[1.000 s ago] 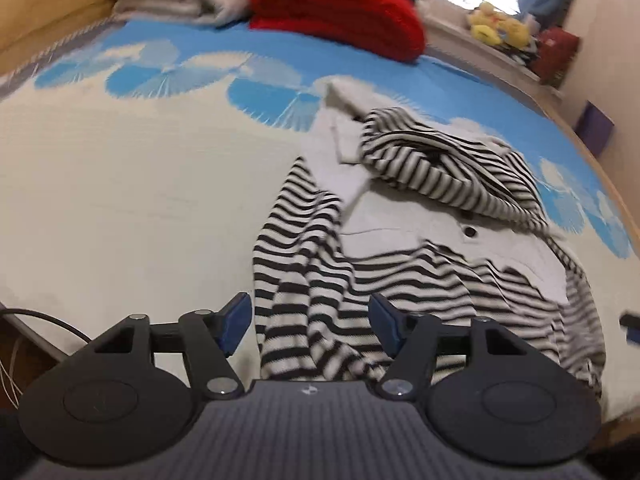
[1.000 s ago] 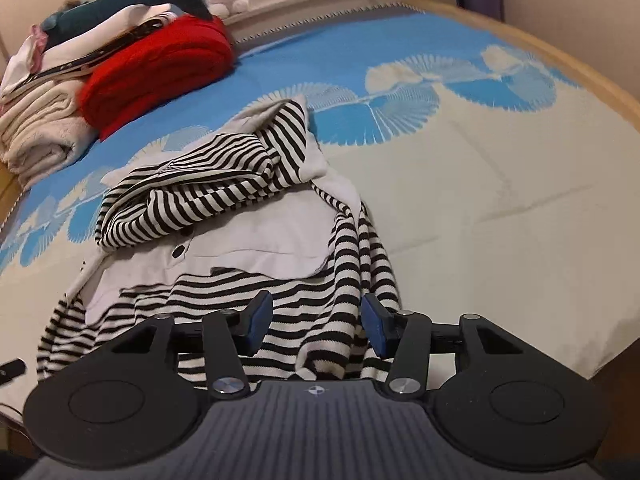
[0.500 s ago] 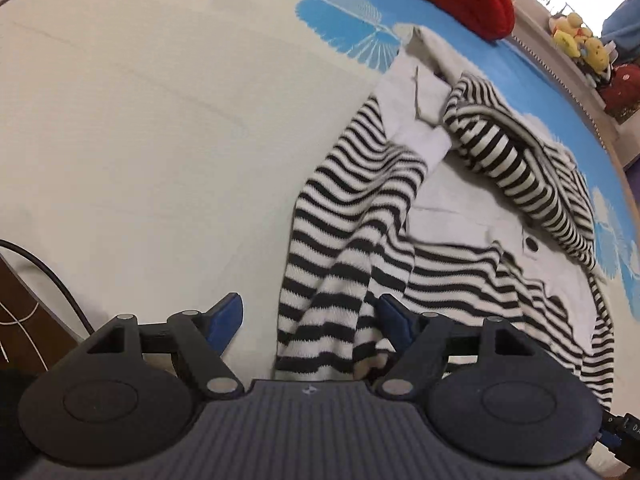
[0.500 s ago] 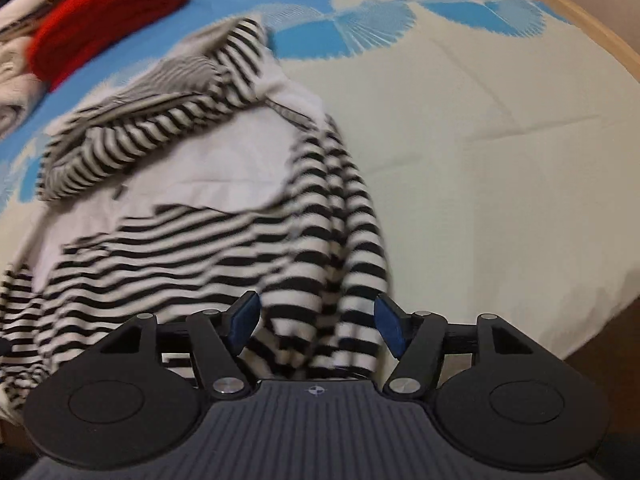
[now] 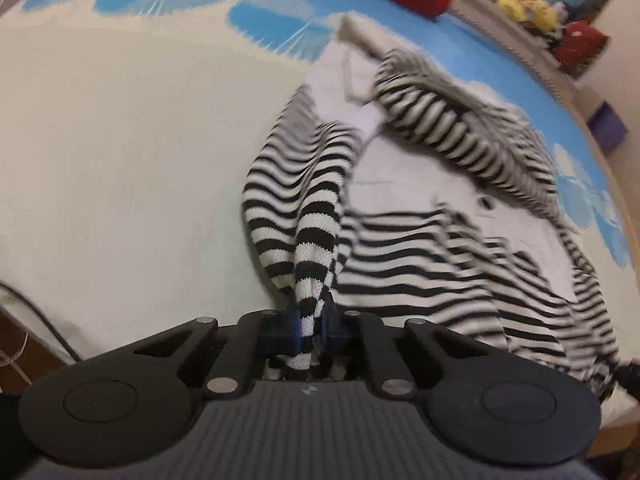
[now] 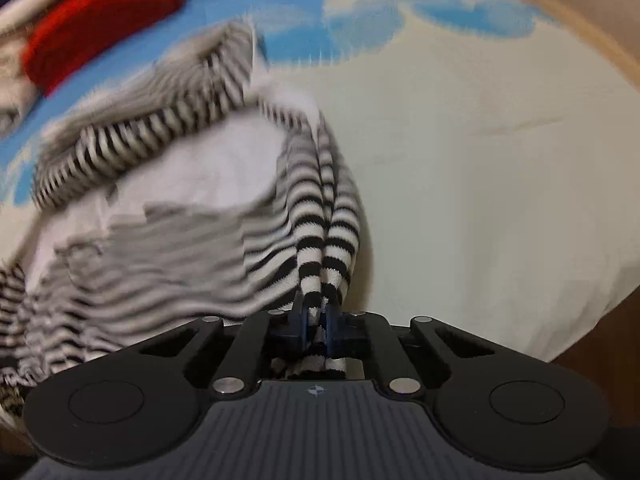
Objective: Fold small clothes
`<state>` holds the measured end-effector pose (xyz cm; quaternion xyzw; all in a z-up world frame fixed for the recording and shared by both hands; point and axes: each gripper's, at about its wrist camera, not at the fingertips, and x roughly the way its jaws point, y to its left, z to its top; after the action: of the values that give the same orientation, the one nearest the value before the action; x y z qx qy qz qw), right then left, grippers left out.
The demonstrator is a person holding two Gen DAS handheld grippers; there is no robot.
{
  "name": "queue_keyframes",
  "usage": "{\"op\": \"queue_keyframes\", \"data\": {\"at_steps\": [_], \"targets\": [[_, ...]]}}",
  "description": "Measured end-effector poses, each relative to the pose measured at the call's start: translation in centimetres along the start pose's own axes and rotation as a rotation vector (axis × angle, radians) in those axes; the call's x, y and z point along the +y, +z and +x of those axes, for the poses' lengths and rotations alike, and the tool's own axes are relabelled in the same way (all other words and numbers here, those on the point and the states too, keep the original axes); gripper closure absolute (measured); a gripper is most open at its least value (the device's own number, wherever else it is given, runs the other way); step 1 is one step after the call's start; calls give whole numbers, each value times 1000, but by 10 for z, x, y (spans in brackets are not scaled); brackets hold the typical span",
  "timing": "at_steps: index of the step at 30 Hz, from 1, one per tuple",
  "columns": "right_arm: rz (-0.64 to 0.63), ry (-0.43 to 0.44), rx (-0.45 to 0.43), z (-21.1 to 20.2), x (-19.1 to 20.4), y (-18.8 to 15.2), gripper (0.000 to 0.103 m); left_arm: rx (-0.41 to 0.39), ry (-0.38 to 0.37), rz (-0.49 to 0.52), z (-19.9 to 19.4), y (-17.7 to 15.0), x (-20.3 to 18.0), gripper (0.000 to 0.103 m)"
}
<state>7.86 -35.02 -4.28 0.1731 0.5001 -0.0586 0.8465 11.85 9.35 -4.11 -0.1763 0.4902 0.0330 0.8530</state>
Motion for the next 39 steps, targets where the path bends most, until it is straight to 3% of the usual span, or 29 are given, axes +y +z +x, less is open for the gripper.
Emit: {"op": "queue_keyframes", "data": {"at_steps": [3, 5, 11, 14, 19, 28, 30, 33, 35, 39], "targets": [[67, 22, -141, -29, -13, 3, 96, -54, -88, 2, -26, -3, -8, 94], [92, 26, -185, -41, -21, 3, 96, -69, -108, 6, -35, -7, -11, 94], [45, -27, -34, -16, -27, -8, 96, 69, -14, 23, -3, -24, 2, 88], [33, -30, 22, -5, -25, -8, 90, 69, 14, 27, 3, -20, 8, 70], [19, -75, 55, 5, -14, -8, 77, 60, 4, -8, 6, -12, 11, 66], [-11, -93, 72, 10, -10, -11, 73, 56, 68, 48, 11, -17, -2, 54], [-20, -97, 72, 10, -8, -12, 72, -3, 109, 104, 4, -15, -14, 53], [-25, -103, 72, 10, -6, -12, 70, -174, 155, 245, -19, -13, -46, 47], [-24, -106, 72, 10, -6, -12, 68, -311, 115, 296, -42, -14, -68, 41], [-34, -114, 74, 12, -4, -12, 65, -526, -80, 345, -87, -22, -98, 31]]}}
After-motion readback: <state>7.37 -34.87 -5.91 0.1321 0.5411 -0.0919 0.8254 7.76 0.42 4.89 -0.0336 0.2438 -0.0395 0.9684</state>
